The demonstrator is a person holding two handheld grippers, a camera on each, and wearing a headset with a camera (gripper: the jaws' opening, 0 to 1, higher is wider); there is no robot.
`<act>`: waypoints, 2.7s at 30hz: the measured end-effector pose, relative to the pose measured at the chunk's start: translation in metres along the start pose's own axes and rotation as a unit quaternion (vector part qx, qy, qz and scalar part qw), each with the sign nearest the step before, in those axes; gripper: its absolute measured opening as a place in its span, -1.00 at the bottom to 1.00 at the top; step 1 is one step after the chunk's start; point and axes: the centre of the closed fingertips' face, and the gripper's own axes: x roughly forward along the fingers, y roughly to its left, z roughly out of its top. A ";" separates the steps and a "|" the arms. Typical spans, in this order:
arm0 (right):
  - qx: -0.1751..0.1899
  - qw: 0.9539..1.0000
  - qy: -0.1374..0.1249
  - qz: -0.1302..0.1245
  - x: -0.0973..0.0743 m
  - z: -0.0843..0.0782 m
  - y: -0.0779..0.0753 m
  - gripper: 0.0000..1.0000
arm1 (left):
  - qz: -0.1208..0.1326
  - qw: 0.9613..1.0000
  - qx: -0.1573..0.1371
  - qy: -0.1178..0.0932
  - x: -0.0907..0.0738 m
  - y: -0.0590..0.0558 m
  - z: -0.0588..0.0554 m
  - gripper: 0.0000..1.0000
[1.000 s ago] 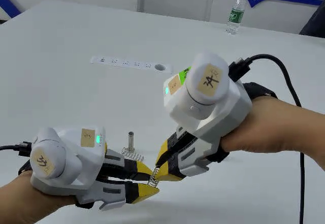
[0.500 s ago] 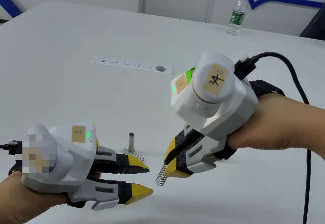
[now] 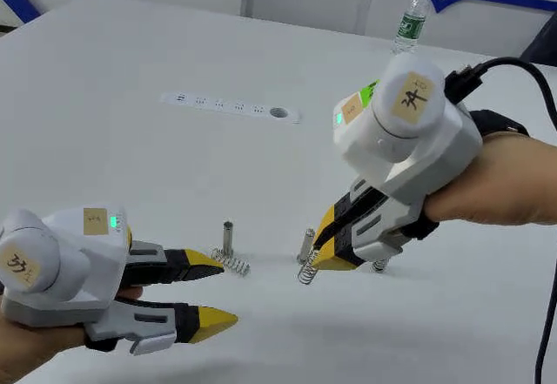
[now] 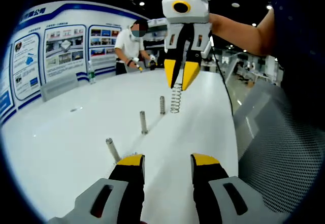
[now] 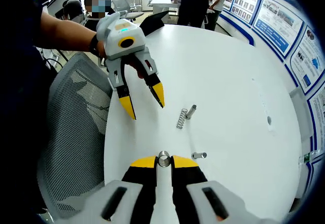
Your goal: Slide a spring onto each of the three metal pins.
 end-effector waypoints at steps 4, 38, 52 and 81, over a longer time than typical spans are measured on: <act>0.000 1.000 0.005 -0.009 -0.003 -0.002 -0.008 -0.77 | 0.010 1.000 -0.010 -0.001 -0.003 0.002 -0.002 -0.20; 0.015 0.999 0.033 -0.036 0.012 -0.009 -0.064 -0.77 | 0.041 0.999 -0.035 -0.005 -0.017 0.013 -0.007 -0.02; 0.017 0.998 0.044 -0.029 0.020 -0.014 -0.066 -0.77 | 0.042 0.998 -0.038 -0.001 -0.017 0.014 -0.010 -0.01; 0.035 0.996 0.085 -0.018 0.068 -0.036 -0.072 -0.76 | 0.043 0.998 -0.040 0.002 -0.017 0.013 -0.012 -0.03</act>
